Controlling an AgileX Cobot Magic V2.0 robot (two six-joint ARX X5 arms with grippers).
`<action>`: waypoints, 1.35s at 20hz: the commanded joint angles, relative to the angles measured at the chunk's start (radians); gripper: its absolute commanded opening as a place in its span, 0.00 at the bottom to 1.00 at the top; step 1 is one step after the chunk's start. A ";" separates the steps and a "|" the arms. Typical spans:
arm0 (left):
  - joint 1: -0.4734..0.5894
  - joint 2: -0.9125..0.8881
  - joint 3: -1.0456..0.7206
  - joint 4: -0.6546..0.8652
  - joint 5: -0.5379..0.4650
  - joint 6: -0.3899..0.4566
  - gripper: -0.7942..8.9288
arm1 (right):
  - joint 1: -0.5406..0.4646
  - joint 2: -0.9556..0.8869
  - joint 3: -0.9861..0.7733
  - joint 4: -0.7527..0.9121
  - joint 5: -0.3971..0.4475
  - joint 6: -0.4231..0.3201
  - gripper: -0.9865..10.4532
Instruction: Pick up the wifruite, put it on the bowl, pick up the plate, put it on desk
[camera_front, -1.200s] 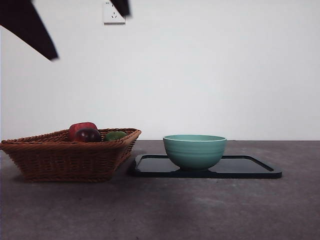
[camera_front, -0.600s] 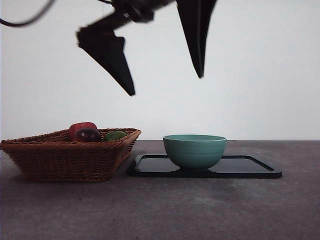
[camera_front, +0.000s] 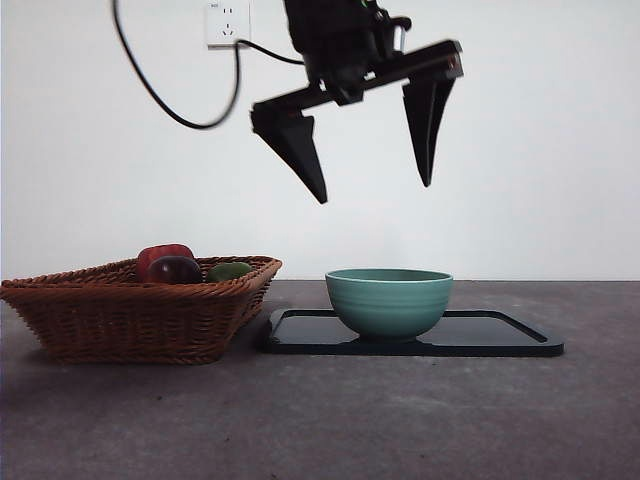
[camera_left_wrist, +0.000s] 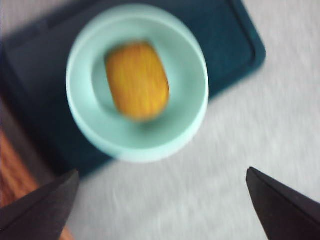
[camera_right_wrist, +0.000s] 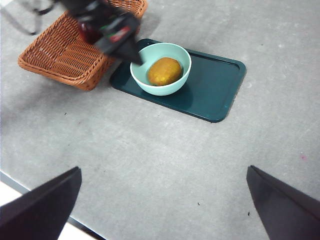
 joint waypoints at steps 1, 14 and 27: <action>0.004 0.090 0.106 -0.002 0.001 0.029 0.69 | 0.010 0.003 0.009 0.010 0.000 0.000 0.57; 0.022 0.291 0.188 0.100 0.000 0.019 0.69 | 0.010 0.003 0.009 0.009 0.000 0.000 0.57; 0.027 0.317 0.188 0.135 -0.033 0.024 0.55 | 0.010 0.003 0.009 0.009 0.000 0.000 0.57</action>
